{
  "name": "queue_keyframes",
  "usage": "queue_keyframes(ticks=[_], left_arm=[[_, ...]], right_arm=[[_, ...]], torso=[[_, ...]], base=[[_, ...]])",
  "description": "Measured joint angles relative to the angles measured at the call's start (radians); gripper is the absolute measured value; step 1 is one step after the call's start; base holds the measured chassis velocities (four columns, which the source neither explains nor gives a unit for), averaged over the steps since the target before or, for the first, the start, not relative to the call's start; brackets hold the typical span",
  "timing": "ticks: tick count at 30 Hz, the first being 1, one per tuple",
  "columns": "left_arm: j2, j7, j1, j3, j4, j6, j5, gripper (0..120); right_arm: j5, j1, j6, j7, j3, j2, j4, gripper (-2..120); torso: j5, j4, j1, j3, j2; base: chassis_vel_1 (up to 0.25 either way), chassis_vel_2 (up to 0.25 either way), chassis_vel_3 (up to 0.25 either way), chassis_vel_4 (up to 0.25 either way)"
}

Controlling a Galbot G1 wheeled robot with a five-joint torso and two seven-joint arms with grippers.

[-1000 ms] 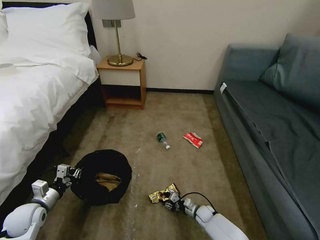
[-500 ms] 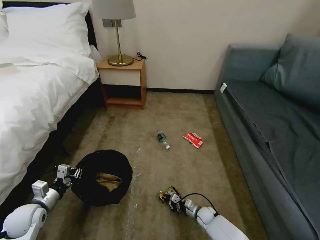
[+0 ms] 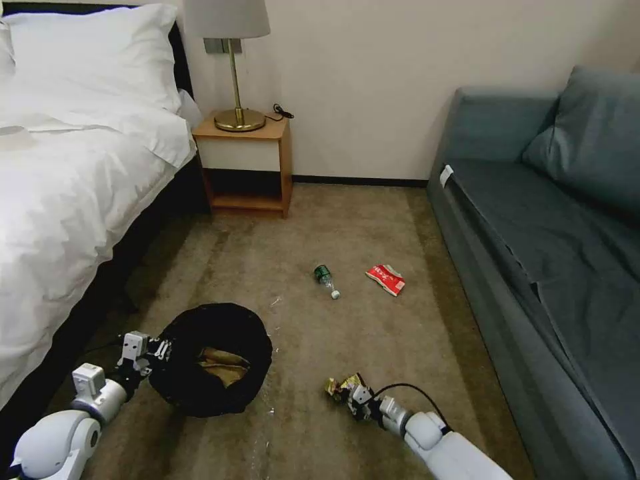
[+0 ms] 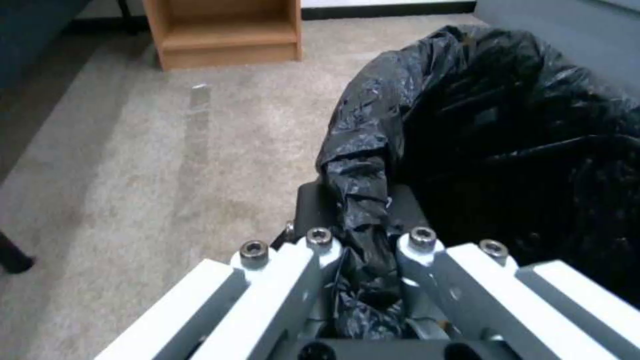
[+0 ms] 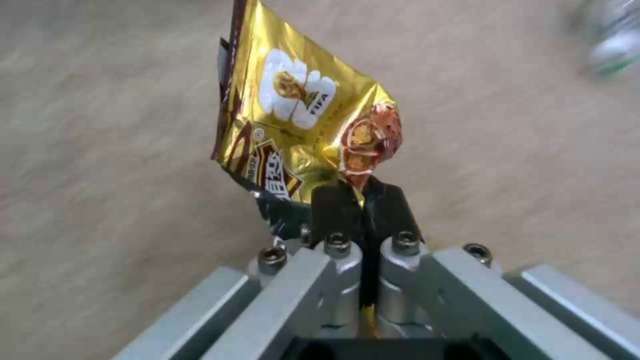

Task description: Pick up the trash bin, then pick up the garbage on the floor and place it into the trash bin.

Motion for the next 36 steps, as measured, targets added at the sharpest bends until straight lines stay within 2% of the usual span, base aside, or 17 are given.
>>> queue_keyframes(ticks=[3,5,9,11,12,13,15,16,18,19,20,22,24,26,36], left_arm=[[0.002,-0.004,-0.006,0.01,0.002,0.001,0.0,4],[0.004,-0.008,-0.016,0.024,0.009,0.002,0.0,4],[0.005,-0.013,-0.03,0.043,0.015,0.005,-0.002,4],[0.007,-0.021,-0.053,0.067,0.026,0.005,-0.006,4],[0.007,-0.021,-0.053,0.067,0.026,0.005,-0.006,4],[0.006,-0.024,-0.068,0.08,0.034,0.005,-0.007,4],[0.006,-0.024,-0.068,0.08,0.034,0.005,-0.007,4],[0.002,-0.025,-0.088,0.098,0.044,0.005,-0.008,4],[0.002,-0.028,-0.093,0.103,0.046,0.005,-0.009,4],[0.001,-0.03,-0.106,0.119,0.051,0.006,-0.012,4],[0.001,-0.03,-0.106,0.119,0.051,0.006,-0.012,4],[0.002,-0.032,-0.135,0.141,0.065,0.006,-0.015,4],[0.002,-0.032,-0.141,0.145,0.068,0.006,-0.016,4],[-0.001,-0.036,-0.159,0.16,0.077,0.005,-0.016,4],[-0.031,-0.049,-0.186,0.186,0.087,0.002,-0.014,4]], right_arm=[[0.007,0.017,0.0,0.001,0.001,-0.028,0.022,0],[0.024,0.043,-0.002,0.001,-0.006,-0.083,0.058,0],[0.047,0.065,-0.009,0.001,-0.019,-0.135,0.099,0],[0.089,0.075,-0.05,0.004,-0.044,-0.192,0.185,0],[0.089,0.075,-0.05,0.004,-0.044,-0.192,0.185,0],[0.115,0.078,-0.068,0.013,-0.062,-0.218,0.246,0],[0.115,0.078,-0.068,0.013,-0.062,-0.218,0.246,0],[0.15,0.082,-0.089,0.027,-0.086,-0.242,0.326,0],[0.16,0.084,-0.095,0.03,-0.094,-0.249,0.349,0],[0.195,0.1,-0.115,0.042,-0.117,-0.266,0.443,0],[0.195,0.1,-0.115,0.042,-0.117,-0.266,0.443,0],[0.282,0.156,-0.163,0.056,-0.168,-0.299,0.597,0],[0.307,0.172,-0.175,0.06,-0.181,-0.303,0.625,0],[0.382,0.231,-0.208,0.073,-0.231,-0.303,0.713,0],[0.477,0.272,-0.281,0.105,-0.327,-0.255,0.834,0]], torso=[[0.0,0.0,0.0,0.0,0.0],[0.0,0.0002,0.0,0.0,0.0],[-0.0004,-0.0002,0.0,0.0,0.0],[0.0004,-0.0001,0.0,0.0,0.0],[0.0004,-0.0001,0.0,0.0,0.0],[-0.0006,-0.0003,0.0,0.0,0.0],[-0.0006,-0.0003,0.0,0.0,0.0],[0.0005,-0.0001,0.0,0.0,0.0],[0.0005,-0.0003,0.0,0.0,0.0],[0.0,0.0001,0.0,0.0,0.0],[0.0,0.0001,0.0,0.0,0.0],[-0.0002,0.0002,0.0,0.0,0.0],[-0.0002,0.0002,0.0,0.0,0.0],[-0.0002,0.0001,0.0,0.0,0.0],[-0.0003,-0.0001,0.0,0.0,0.0]], base=[[0.0,0.0,0.0,0.0],[0.0,0.0,0.0,0.0],[0.0,0.0,0.0,0.0],[0.0,0.0,0.0,0.0],[0.0,0.0,0.0,0.0],[0.0,0.0,0.0,0.0],[0.0,0.0,0.0,0.0],[0.0,0.0,0.0,0.0],[0.0,0.0,0.0,0.0],[0.0,0.0,0.0,0.0],[0.0,0.0,0.0,0.0],[0.0,0.0,0.0,0.0],[0.0,0.0,0.0,0.0],[0.0,0.0,0.0,0.0],[0.0,0.0,0.0,0.0]])
